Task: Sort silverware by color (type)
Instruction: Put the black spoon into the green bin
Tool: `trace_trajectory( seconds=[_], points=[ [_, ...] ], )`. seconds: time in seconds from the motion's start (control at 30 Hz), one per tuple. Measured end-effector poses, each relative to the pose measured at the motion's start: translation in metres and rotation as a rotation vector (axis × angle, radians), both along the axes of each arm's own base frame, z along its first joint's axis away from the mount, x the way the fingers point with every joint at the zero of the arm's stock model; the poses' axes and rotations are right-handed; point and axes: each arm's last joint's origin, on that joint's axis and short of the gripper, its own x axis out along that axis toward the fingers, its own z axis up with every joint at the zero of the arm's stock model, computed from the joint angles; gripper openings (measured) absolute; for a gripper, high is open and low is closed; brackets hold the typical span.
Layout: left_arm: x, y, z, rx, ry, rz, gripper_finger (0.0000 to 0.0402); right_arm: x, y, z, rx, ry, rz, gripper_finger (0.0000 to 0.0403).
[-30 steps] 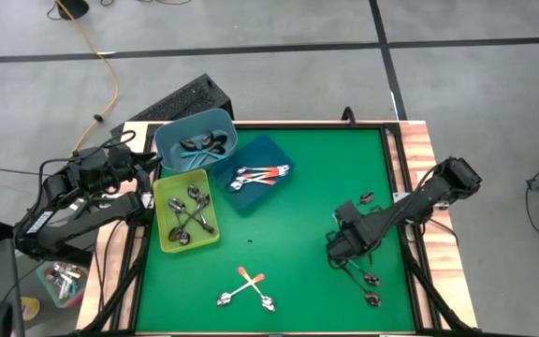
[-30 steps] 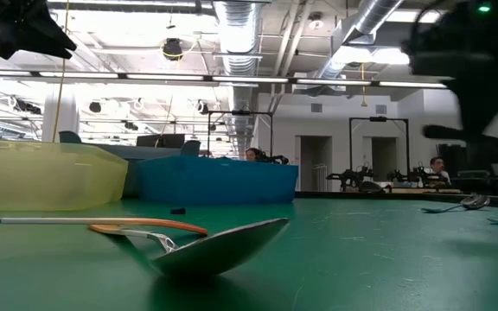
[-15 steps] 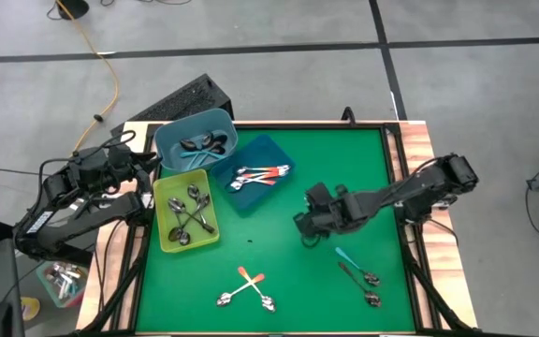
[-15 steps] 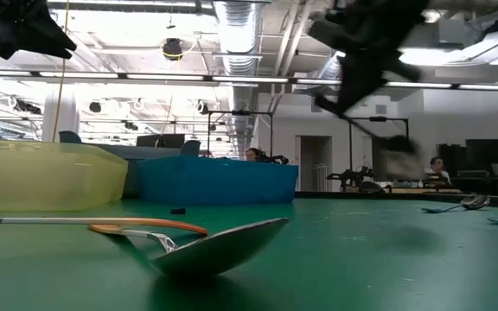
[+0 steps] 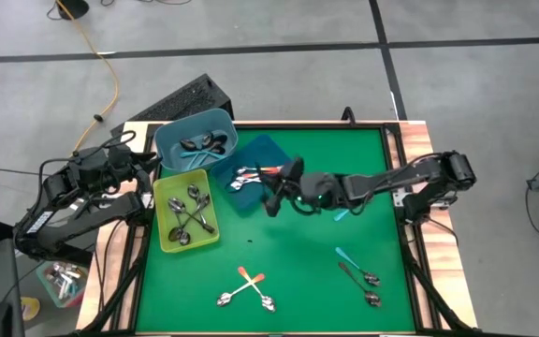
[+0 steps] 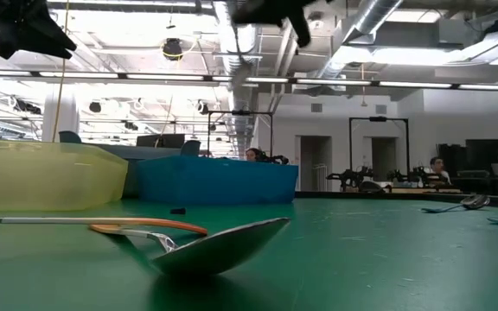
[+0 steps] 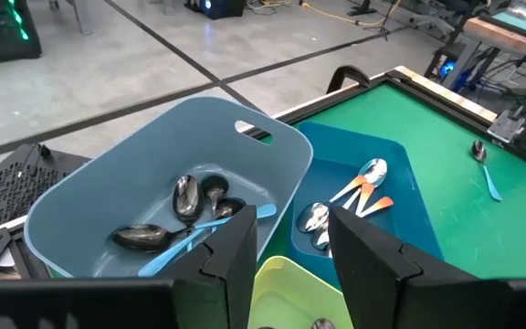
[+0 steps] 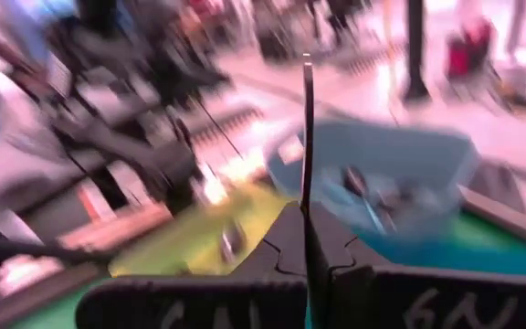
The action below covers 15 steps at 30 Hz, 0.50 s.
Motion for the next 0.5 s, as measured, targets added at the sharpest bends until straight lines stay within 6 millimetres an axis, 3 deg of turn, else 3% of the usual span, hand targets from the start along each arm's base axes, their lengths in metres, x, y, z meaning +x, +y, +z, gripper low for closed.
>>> trace_trajectory(
  seconds=[0.1,0.2,0.37,0.5],
  points=[
    [0.000,0.000,0.000,0.000,0.000,0.001,0.0122,0.004,-0.005,0.015,-0.050,-0.133,0.051,0.0002],
    [0.000,0.000,0.000,0.001,0.000,0.002,0.0122,0.015,-0.007,0.018,-0.098,-0.273,0.115,0.0002],
    [0.000,0.000,0.000,0.002,0.001,0.007,0.0122,0.045,-0.013,-0.005,-0.127,-0.414,0.232,0.0002],
    [0.000,0.000,0.000,0.008,0.005,0.021,0.0122,0.080,-0.021,-0.026,-0.108,-0.515,0.325,0.0002]
  ],
)
